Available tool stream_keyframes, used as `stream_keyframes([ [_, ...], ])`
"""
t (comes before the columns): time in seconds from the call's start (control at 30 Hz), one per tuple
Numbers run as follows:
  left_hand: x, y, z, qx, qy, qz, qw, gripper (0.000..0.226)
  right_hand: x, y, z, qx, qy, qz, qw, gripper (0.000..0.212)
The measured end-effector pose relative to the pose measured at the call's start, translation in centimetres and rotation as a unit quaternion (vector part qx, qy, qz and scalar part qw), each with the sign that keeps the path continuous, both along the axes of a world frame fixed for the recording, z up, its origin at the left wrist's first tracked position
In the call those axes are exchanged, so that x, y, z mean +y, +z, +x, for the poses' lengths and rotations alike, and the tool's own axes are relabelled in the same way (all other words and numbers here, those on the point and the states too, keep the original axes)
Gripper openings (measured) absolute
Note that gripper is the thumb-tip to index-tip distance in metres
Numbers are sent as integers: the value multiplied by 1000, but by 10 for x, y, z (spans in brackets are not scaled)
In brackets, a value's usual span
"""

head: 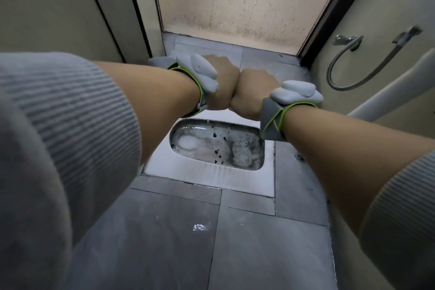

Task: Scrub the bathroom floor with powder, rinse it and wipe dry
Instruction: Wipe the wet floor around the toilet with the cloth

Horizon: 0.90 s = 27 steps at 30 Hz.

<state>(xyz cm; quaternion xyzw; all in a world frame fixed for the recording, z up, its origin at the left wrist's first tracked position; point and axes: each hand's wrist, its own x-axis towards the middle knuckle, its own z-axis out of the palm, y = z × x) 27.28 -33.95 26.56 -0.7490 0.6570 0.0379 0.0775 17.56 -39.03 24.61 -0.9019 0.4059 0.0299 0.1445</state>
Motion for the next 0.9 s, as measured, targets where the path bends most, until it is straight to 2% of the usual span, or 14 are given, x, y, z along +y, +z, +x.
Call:
stream_keyframes([
  [0.13, 5, 4, -5, -37, -46, 17, 998, 31, 1, 3, -3, -18, -28, 117, 993, 9],
  [0.23, 9, 3, -5, -41, -102, -2, 994, 10, 5, 9, -12, -41, -46, 205, 977, 34],
  [0.3, 11, -3, -7, -34, -107, -36, 993, 10, 5, 5, -18, -57, -53, 201, 976, 34],
  [0.4, 14, -27, -19, 6, -46, -30, 998, 27, 13, -21, -26, -73, -69, 216, 971, 7],
  [0.43, 19, -38, -23, 17, -15, -10, 1000, 32, 18, -33, -29, -82, -80, 233, 966, 9],
  [0.47, 26, -49, -25, 40, 20, 8, 999, 34, 23, -44, -33, -93, -88, 257, 958, 24],
  [0.53, 50, -73, -25, 145, 104, 17, 984, 35, 41, -66, -41, -140, -96, 309, 936, 41],
  [0.6, 83, -97, -20, 306, 204, 8, 930, 36, 62, -89, -46, -196, -104, 349, 910, 37],
  [0.67, 120, -121, -18, 458, 290, -12, 840, 31, 82, -119, -49, -240, -124, 368, 890, 17],
  [0.7, 146, -135, -18, 503, 326, -26, 800, 26, 100, -136, -50, -244, -132, 378, 883, 7],
  [0.77, 181, -153, -21, 549, 368, -53, 749, 14, 124, -163, -53, -227, -156, 358, 892, 18],
  [0.83, 219, -172, -25, 566, 397, -64, 720, 6, 156, -188, -55, -214, -165, 339, 901, 24],
  [0.9, 252, -189, -28, 574, 438, -79, 688, 8, 184, -209, -57, -212, -203, 336, 895, 24],
])
